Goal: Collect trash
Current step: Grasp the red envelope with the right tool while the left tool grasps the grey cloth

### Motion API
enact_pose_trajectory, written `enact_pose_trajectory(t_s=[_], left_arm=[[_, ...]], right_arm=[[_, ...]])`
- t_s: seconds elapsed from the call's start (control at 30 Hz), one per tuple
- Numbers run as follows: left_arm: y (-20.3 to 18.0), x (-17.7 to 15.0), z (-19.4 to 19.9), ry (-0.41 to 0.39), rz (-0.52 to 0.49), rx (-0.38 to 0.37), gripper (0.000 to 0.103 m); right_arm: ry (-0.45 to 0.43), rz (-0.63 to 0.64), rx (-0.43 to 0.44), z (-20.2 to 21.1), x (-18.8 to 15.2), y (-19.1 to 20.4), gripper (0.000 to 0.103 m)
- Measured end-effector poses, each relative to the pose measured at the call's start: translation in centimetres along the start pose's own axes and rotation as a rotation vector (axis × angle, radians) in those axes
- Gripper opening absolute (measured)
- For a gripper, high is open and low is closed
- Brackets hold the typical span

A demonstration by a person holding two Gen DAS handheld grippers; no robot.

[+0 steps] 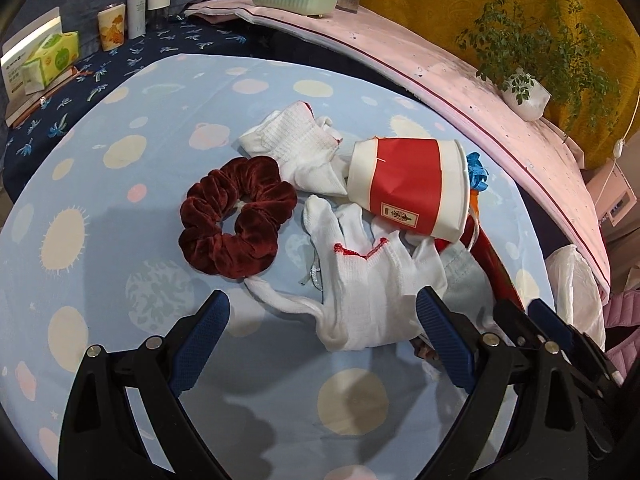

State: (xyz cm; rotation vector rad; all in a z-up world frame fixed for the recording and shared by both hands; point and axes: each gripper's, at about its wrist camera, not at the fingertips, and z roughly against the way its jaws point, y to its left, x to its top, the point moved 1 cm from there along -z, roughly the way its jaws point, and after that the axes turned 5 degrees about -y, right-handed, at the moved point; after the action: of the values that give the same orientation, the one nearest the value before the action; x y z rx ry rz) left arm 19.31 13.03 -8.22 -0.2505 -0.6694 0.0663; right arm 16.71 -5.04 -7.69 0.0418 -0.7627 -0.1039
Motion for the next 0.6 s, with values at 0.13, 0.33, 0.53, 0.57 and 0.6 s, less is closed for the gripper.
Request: enact_pose_trajectory(t_s=[0.13, 0.33, 0.53, 0.57, 0.6], left_arm=[[-0.4, -0.3, 0.0, 0.021, 0.015, -0.037, 0.09], [-2.0, -1.5, 0.0, 0.078, 0.05, -0.127, 0.088], [-5.0, -3.0, -0.4, 0.14, 0.049, -0.206, 0.081], [-5.3, -3.2, -0.5, 0.146, 0.05, -0.212, 0.08], [-5.7, -3.3, -0.7, 0.154, 0.054, -0.217, 0.078]], right_arm=[[0.011, -0.013, 0.007, -0.7, 0.1, -0.6, 0.02], [-0.01, -0.029, -0.015, 0.2, 0.0, -2.1, 0.002], [-0.033, -0.046, -0.034, 2.0, -0.5, -3.5, 0.002], [-0.035, -0.047, -0.036, 2.2, -0.6, -3.7, 0.002], [-0.037, -0.048, -0.038, 2.4, -0.7, -3.9, 0.002]])
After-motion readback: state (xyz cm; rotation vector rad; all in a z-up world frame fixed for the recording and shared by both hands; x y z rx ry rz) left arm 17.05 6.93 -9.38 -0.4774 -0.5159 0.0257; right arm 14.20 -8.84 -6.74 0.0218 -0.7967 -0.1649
